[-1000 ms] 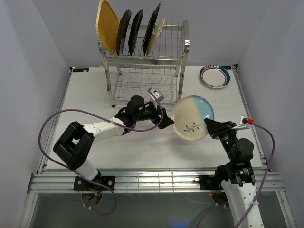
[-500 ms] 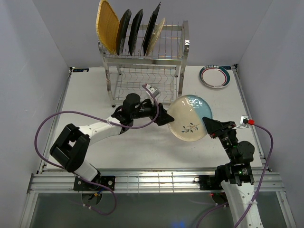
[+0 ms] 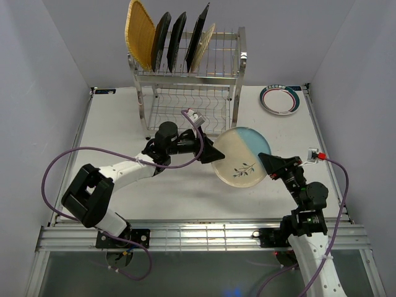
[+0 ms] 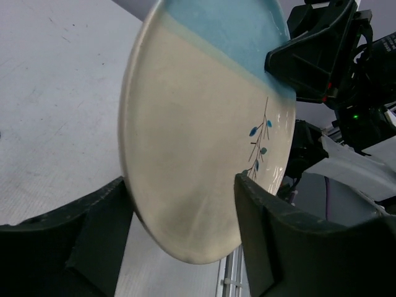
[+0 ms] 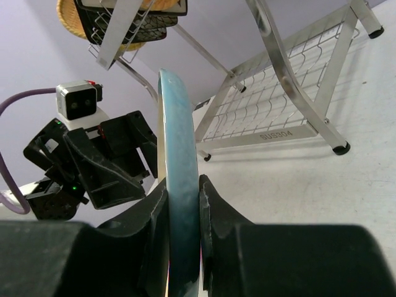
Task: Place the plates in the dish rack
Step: Insert the plate into the dish rack.
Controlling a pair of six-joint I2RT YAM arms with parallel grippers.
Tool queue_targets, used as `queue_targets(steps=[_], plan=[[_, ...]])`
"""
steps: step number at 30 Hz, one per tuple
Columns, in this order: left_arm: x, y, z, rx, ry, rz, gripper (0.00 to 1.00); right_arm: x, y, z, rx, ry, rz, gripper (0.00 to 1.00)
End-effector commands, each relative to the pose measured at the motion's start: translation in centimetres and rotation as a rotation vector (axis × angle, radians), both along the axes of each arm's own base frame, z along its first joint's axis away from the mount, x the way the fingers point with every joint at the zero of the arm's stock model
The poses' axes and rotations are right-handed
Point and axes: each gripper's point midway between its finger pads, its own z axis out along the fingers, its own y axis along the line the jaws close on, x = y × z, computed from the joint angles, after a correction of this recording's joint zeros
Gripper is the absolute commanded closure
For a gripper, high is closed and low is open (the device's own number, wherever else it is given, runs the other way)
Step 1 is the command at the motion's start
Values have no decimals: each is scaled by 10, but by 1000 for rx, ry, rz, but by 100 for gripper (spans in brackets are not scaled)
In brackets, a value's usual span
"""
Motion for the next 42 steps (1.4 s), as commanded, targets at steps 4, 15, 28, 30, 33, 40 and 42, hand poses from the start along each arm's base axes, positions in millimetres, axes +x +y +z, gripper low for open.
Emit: queue_targets(steps=[4,15,28,30,33,40,42], plan=[[-25,1,24,-64,-33,-130,40,-13,-1,58,70,-220,10,92],[-38,-1,28,-74,-8,-235,87,2,-2,39,32,-166,-12,92],[-45,9,46,-97,25,-265,100,10,-9,24,-41,-156,-74,73],[-46,12,48,-101,33,-265,100,10,-9,23,-45,-158,-76,71],[-45,14,48,-105,52,-269,100,11,-9,20,-51,-154,-74,71],[-45,20,53,-126,99,-300,100,12,-8,15,-68,-146,-70,73],[-45,22,55,-129,102,-302,100,13,-8,12,-75,-140,-69,73]])
